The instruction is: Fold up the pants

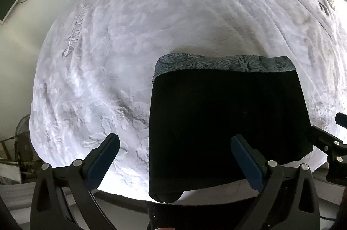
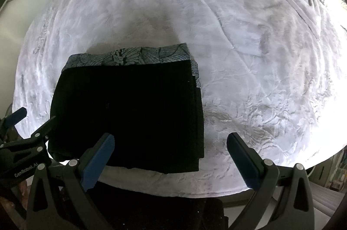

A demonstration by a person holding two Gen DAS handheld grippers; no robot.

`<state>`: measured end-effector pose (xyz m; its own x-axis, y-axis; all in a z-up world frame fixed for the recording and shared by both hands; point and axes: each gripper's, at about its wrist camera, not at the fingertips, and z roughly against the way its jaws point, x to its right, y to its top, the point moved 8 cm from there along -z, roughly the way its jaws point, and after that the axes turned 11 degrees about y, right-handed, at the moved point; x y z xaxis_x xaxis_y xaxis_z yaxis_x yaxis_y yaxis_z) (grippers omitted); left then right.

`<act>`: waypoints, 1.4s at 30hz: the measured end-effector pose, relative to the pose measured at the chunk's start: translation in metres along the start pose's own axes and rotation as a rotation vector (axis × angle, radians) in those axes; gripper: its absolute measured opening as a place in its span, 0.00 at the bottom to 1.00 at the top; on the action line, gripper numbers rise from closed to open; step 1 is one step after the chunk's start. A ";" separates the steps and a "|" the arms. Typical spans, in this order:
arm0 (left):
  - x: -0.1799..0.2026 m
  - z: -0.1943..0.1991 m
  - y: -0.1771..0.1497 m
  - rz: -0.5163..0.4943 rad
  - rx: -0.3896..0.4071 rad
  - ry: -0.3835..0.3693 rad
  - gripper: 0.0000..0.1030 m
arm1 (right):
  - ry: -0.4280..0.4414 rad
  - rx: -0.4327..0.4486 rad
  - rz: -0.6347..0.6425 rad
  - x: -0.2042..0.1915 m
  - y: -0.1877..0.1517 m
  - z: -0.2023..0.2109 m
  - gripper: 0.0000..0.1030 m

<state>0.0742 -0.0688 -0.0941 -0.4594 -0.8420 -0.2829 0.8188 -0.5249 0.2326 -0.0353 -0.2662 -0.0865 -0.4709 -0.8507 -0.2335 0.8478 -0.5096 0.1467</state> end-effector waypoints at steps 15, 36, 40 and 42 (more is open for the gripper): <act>-0.005 -0.004 -0.003 0.005 -0.013 0.008 1.00 | -0.004 -0.015 0.014 -0.004 0.000 -0.005 1.00; -0.004 -0.004 -0.004 0.001 -0.017 0.012 1.00 | -0.004 -0.018 0.015 -0.004 0.001 -0.006 1.00; -0.004 -0.005 -0.004 -0.002 -0.017 0.012 1.00 | -0.005 -0.018 0.014 -0.004 0.001 -0.006 1.00; -0.004 -0.005 -0.004 -0.001 -0.018 0.011 1.00 | -0.005 -0.017 0.013 -0.004 0.001 -0.006 1.00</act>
<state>0.0740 -0.0626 -0.0984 -0.4566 -0.8399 -0.2935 0.8242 -0.5235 0.2158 -0.0313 -0.2622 -0.0909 -0.4607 -0.8581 -0.2267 0.8581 -0.4959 0.1332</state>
